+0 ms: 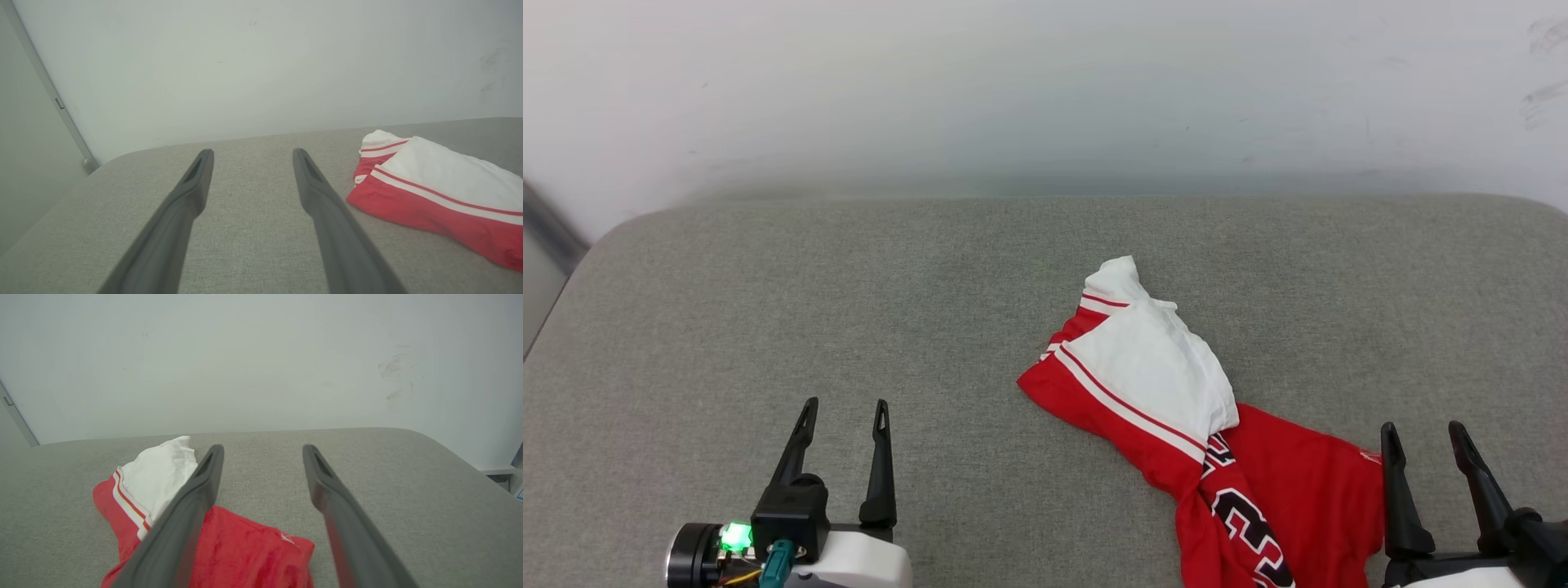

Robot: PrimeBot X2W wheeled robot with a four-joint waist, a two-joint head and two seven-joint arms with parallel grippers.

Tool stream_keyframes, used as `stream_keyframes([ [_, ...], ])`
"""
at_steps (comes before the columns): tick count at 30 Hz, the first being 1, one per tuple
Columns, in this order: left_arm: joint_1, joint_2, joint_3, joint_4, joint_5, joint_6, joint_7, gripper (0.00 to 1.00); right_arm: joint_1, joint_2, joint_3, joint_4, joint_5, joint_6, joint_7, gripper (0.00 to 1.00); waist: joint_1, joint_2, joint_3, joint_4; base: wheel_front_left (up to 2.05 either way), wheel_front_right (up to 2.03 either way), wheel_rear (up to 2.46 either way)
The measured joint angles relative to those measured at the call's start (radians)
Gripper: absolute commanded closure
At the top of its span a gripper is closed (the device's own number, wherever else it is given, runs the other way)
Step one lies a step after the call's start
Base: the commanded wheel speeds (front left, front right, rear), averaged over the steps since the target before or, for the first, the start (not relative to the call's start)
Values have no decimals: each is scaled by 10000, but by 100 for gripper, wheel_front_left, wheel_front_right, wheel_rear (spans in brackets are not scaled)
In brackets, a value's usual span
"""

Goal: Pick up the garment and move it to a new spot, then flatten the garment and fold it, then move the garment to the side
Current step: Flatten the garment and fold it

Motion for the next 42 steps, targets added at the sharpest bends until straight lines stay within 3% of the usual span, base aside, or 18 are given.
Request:
stream_keyframes([
  [7,12,-224,341,36,238,-290,0,0,-254,2,4,-316,-69,0,0,0,0,0,51,-9,0,0,0],
  [16,-61,-472,614,33,422,-527,0,0,-2341,-40,445,-1317,-861,0,0,0,0,0,295,1,0,0,0],
  [21,-223,-639,738,17,499,-629,0,0,-4340,-1722,2161,-263,-692,0,-2,0,2,0,561,87,0,0,0],
  [22,-223,-639,738,17,499,-629,0,0,-4340,-1722,2161,-263,-692,0,-2,0,2,0,561,87,0,0,0],
  [23,-237,-696,788,15,500,-675,0,0,-5012,-2385,3003,456,-405,2,274,0,1,0,650,118,0,0,0],
  [24,-237,-696,788,15,500,-675,0,0,-5012,-2385,3003,456,-405,2,274,0,1,0,650,118,0,0,0],
  [26,-330,-771,826,10,525,-709,0,0,-6078,-3430,4585,1145,418,0,1680,0,2,0,814,170,0,0,0],
  [28,-383,-798,826,8,527,-725,0,0,-6428,-3722,5081,1233,788,4,2138,0,2,0,876,194,0,0,0],
  [30,-462,-828,842,-2,535,-761,0,0,-7137,-4351,6086,1402,1578,2,3254,0,2,0,1012,248,0,0,0],
  [31,-527,-871,853,-4,552,-786,0,0,-7731,-4995,7152,1480,2403,2,4408,0,2,0,1166,303,0,0,0],
  [32,-527,-871,853,-4,552,-786,0,0,-7731,-4995,7152,1480,2403,2,4408,0,2,0,1166,303,0,0,0],
  [37,-874,-1007,830,-40,556,-840,0,0,-9478,-6197,9756,1455,4821,2,7382,0,2,0,1713,513,0,0,0],
  [42,-1126,-1053,779,-63,543,-848,0,0,-10515,-6364,10884,1703,5860,2,8546,0,2,0,2148,657,0,0,0],
])
